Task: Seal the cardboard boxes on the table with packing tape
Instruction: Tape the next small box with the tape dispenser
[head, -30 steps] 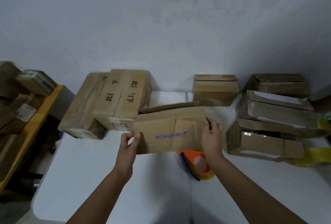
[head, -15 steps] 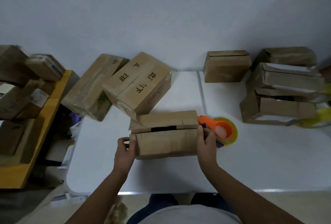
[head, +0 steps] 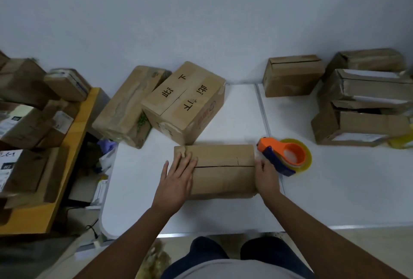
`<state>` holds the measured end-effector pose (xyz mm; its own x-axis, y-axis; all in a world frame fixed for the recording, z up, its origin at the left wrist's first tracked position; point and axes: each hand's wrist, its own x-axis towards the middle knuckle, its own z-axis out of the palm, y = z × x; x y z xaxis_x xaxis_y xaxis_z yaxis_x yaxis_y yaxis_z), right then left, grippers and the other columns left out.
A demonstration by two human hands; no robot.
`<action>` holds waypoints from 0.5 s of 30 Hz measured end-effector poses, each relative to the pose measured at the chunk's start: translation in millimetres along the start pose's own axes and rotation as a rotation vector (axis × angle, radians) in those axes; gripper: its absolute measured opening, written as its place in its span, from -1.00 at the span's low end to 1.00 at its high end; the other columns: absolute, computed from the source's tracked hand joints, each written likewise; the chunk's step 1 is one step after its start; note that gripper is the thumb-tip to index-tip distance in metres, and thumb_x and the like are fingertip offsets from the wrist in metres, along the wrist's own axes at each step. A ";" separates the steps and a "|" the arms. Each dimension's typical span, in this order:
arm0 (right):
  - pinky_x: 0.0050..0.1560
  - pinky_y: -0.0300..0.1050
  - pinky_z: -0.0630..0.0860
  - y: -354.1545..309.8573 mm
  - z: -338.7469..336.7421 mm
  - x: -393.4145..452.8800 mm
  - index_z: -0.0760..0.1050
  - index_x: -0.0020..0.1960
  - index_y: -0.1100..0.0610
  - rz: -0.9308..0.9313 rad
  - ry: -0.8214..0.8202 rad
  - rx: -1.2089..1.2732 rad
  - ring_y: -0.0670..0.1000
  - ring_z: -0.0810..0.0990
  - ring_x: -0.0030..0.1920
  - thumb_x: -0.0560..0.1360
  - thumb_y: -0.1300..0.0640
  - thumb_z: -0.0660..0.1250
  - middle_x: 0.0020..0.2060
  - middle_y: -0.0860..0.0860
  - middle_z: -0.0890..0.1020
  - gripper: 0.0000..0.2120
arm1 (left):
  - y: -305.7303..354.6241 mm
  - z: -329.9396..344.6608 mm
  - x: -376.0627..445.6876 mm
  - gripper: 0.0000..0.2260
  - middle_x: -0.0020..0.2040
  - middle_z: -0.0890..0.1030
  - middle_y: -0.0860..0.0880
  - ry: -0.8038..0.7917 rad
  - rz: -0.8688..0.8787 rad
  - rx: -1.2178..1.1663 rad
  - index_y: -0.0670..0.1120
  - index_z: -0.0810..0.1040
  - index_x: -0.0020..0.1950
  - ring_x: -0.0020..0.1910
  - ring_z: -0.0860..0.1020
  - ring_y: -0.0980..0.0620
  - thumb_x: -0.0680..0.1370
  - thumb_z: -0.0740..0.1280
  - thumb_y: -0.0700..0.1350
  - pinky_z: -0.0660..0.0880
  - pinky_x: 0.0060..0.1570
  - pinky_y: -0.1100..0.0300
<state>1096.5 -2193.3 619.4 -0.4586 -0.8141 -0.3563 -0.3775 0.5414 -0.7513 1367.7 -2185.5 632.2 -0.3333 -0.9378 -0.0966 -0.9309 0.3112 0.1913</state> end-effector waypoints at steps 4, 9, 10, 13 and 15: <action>-0.01 0.09 0.49 17.2 -32.0 23.2 0.46 0.08 0.28 -0.105 0.112 -0.167 0.18 0.52 0.00 0.60 0.18 0.24 0.03 0.22 0.52 -0.84 | -4.6 6.7 -6.3 -0.53 0.62 0.11 0.00 -0.021 -0.053 0.025 0.17 0.08 0.61 0.58 0.09 -0.21 0.69 -0.18 0.08 0.13 0.52 -0.14; 0.09 0.12 0.50 36.7 -54.1 78.6 0.39 0.23 0.31 -0.093 -0.014 -0.586 0.23 0.51 0.10 0.48 0.00 0.43 0.10 0.23 0.51 -0.50 | 1.4 3.9 -7.6 -0.54 0.64 -0.06 0.00 -0.002 -0.076 -0.234 0.41 -0.05 0.53 0.57 0.13 -0.01 0.63 -0.12 0.14 0.27 0.45 0.17; 0.07 0.14 0.53 39.1 -53.8 86.7 0.39 0.22 0.29 -0.055 -0.080 -0.604 0.23 0.53 0.08 0.47 -0.02 0.43 0.09 0.23 0.53 -0.50 | 3.4 1.4 -9.1 -0.54 0.63 -0.05 -0.02 0.023 -0.087 -0.240 0.37 0.01 0.55 0.56 0.17 -0.03 0.66 -0.03 0.09 0.26 0.43 0.21; -0.02 0.15 0.57 48.2 -50.2 101.2 0.39 0.16 0.26 -0.022 -0.143 -0.652 0.23 0.59 0.00 0.52 0.01 0.35 0.02 0.21 0.58 -0.63 | 10.6 -2.6 -12.2 -0.51 0.63 -0.10 0.01 0.031 -0.112 -0.254 0.23 0.11 0.57 0.53 0.25 -0.03 0.69 0.15 -0.09 0.29 0.33 0.34; -0.14 0.05 0.53 40.9 -55.3 96.7 0.39 0.11 0.28 -0.065 -0.084 -0.643 0.22 0.59 -0.08 0.58 0.08 0.27 -0.07 0.20 0.59 -0.73 | 16.2 -3.5 -14.9 -0.50 0.61 -0.20 0.16 0.019 -0.134 -0.277 0.22 0.12 0.58 0.52 0.27 -0.04 0.69 0.16 -0.11 0.34 0.30 0.37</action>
<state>992.3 -2238.3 585.0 -0.3641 -0.8488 -0.3833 -0.8203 0.4872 -0.2997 1358.1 -2167.0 640.2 -0.2048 -0.9713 -0.1209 -0.8896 0.1332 0.4369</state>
